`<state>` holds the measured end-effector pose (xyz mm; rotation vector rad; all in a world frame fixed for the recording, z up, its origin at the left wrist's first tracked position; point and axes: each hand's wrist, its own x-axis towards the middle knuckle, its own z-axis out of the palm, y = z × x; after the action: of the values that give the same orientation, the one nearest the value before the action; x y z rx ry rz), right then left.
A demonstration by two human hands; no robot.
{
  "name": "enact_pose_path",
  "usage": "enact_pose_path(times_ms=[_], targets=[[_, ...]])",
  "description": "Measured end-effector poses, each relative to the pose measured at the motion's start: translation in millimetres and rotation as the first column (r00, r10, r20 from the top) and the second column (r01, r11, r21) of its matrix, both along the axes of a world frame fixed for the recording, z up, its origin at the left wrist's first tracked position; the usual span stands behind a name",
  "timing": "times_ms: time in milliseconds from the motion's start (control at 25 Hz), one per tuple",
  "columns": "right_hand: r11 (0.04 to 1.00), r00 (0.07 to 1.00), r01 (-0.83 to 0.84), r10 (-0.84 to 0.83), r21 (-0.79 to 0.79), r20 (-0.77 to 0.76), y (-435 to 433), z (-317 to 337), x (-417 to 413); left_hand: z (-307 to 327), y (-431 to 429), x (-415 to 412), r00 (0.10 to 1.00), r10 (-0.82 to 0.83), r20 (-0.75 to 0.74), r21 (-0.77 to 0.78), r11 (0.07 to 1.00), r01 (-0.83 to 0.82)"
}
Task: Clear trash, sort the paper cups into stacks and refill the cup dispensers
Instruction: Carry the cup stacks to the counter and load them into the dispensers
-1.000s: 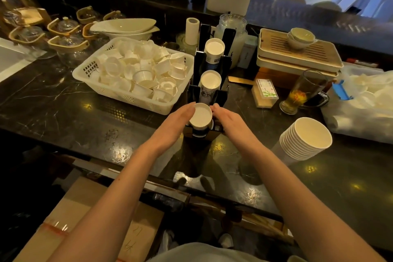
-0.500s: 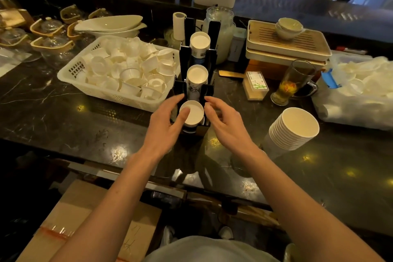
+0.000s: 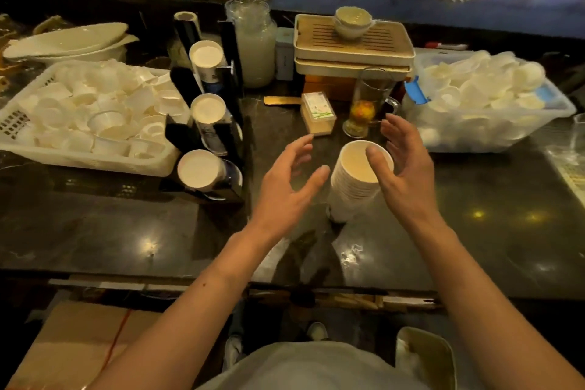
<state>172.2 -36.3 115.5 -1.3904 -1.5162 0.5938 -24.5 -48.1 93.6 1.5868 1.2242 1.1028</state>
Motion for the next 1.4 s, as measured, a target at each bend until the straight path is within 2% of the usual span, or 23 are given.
enact_pose_path(times_ms=[160,280,400,720,880,1040,1200,1400], targets=[[0.976,0.999,-0.03,0.02,-0.217,-0.05,-2.6,-39.2,33.3,-31.3,17.4,36.1,0.999,-0.032,0.005,-0.212,0.977,0.032],[0.934,0.975,-0.147,0.081,-0.326,-0.208,-6.9,-57.0,42.0,-48.4,24.0,48.0,0.997,-0.079,0.002,-0.251,0.965,0.077],[0.914,0.943,-0.269,0.187,-0.304,-0.274,-7.4,-67.3,45.2,-58.8,24.6,55.9,0.987,-0.149,0.058,-0.245,0.957,0.159],[0.896,0.932,-0.349,0.301,-0.275,-0.203,4.6,-65.9,43.3,-47.2,24.2,46.8,0.992,-0.11,0.068,-0.189,0.974,0.121],[0.892,0.915,-0.403,0.385,-0.204,-0.121,19.7,-33.1,24.9,-10.4,22.9,19.6,0.995,-0.099,-0.018,-0.123,0.988,0.096],[0.87,0.877,-0.48,0.474,-0.116,-0.075,34.6,2.5,-7.7,25.1,14.5,-19.2,0.978,-0.062,-0.201,0.038,0.997,0.071],[0.852,0.853,-0.522,0.521,-0.037,-0.028,44.3,28.6,-50.0,50.1,5.2,-60.5,0.97,0.064,-0.233,0.167,0.986,-0.025],[0.81,0.81,-0.586,0.586,-0.021,-0.019,53.9,62.8,-99.1,81.3,-4.6,-115.5,0.977,0.109,-0.183,0.081,0.992,-0.096]])
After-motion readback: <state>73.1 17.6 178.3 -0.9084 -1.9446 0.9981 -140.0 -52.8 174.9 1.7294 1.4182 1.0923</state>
